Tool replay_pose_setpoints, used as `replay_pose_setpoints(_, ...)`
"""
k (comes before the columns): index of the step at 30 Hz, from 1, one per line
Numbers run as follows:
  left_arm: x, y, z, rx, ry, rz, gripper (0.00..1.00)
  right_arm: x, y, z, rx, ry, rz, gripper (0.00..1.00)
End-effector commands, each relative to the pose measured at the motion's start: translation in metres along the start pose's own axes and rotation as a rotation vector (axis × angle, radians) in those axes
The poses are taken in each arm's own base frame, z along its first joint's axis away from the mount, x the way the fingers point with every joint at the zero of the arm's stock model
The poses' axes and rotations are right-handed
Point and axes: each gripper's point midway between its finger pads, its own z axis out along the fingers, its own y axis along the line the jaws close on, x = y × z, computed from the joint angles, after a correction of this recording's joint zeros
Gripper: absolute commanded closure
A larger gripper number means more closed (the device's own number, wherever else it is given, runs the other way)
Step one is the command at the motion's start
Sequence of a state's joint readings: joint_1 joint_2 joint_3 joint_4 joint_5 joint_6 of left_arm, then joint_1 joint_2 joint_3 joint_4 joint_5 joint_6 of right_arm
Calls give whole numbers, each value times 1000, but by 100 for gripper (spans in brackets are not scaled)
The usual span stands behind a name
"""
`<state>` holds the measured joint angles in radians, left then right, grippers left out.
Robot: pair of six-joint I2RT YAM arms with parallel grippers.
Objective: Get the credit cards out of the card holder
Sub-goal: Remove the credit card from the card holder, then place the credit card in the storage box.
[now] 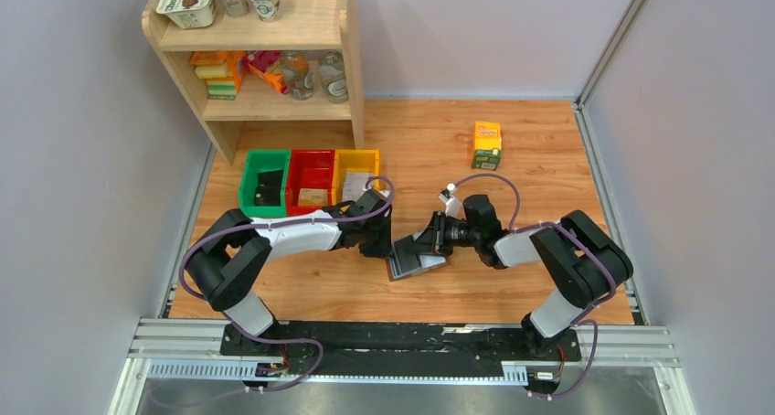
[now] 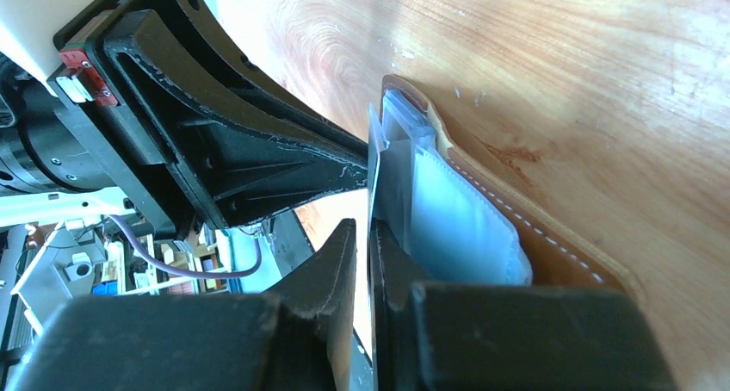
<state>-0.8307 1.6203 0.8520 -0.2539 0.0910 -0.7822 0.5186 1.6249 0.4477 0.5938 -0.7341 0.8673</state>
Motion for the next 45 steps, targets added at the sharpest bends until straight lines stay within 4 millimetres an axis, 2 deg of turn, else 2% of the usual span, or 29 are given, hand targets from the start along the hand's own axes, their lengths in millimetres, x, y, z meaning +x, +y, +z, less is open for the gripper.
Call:
replay_pose_setpoints(1,9,15,6,-66,29,20,82,-9,22,-8,-93,-26,-60,89)
replay_pose_setpoints(14,9,14,8,-64,35,18,83,-15,6,-22,-80,-55,-39,93)
replay_pose_setpoints(19,9,14,8,-63,32,17,83,-19,-3,-32,-52,-80,-21,100)
replay_pose_setpoints(22,8,13,7,-58,28,15,83,-22,-8,-39,-30,-96,-22,100)
replay_pose_setpoints(29,-14,-5,-14,11,-77,14,80,-28,-13,-59,134,-144,-103,100)
replay_pose_setpoints(32,-22,-11,-21,25,-101,19,72,-33,-10,-70,196,-172,-151,100)
replay_pose_setpoints(37,-44,-25,-52,75,-174,-8,56,-45,11,-89,273,-231,-275,100)
replay_pose_setpoints(38,-51,-30,-65,95,-203,-13,52,-48,19,-92,286,-244,-318,100)
replay_pose_setpoints(43,-70,-30,-110,146,-266,-143,36,-55,60,-99,409,-333,-602,100)
replay_pose_setpoints(45,-78,-33,-139,189,-312,-191,30,-62,76,-103,487,-398,-728,100)
